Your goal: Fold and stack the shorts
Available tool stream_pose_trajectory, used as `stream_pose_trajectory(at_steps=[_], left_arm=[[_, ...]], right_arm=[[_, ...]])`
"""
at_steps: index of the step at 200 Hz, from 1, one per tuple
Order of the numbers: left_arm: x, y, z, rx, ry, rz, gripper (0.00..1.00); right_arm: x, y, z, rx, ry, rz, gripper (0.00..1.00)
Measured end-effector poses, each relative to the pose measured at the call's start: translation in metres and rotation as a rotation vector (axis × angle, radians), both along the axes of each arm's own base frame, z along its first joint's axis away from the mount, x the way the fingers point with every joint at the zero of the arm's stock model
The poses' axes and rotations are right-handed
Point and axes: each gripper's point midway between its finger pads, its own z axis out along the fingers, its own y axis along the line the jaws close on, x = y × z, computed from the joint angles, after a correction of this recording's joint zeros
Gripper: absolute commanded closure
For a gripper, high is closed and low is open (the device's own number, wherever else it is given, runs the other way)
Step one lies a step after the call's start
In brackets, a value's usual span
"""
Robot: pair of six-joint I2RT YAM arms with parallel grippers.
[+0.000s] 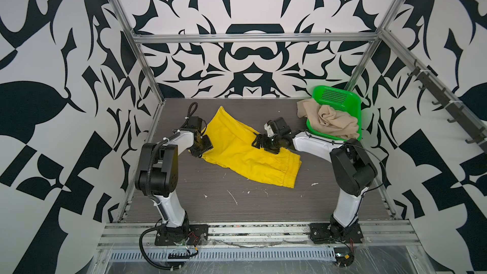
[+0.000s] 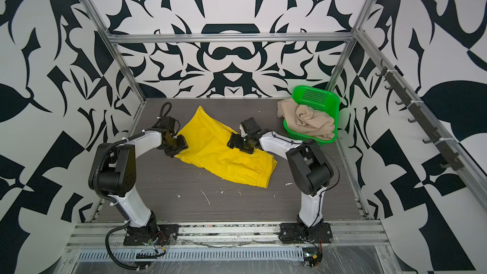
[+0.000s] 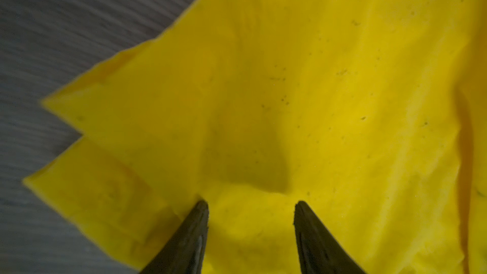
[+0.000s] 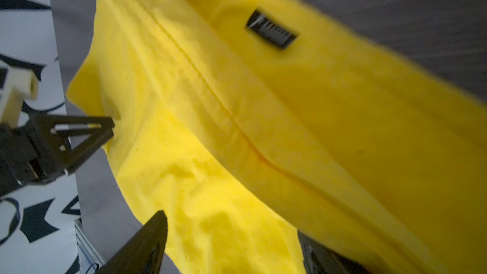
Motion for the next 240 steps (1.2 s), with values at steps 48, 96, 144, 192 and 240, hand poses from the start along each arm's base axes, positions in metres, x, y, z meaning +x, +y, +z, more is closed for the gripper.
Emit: stream_pose_trajectory(at_steps=[48,96,144,192,240], left_arm=[[-0.006,0.001,0.003,0.000,0.004,0.000,0.43],[0.001,-0.011,0.062,-0.085,-0.132,-0.014,0.44],[0.039,-0.023,0.099,-0.132,-0.246,-0.040,0.45],[0.026,-0.018,0.038,-0.105,-0.102,-0.021,0.45],[-0.016,0.011,0.002,-0.087,-0.009,0.082,0.46]], right_arm=[[0.022,-0.066,0.012,0.032,-0.014,-0.141,0.19],[-0.002,-0.042,0.088,0.083,-0.181,-0.063,0.19],[-0.039,-0.020,0.052,0.072,-0.124,0.003,0.19],[-0.049,-0.079,-0.020,0.045,0.060,-0.148,0.19],[-0.035,-0.104,-0.032,0.125,0.094,-0.205,0.19]])
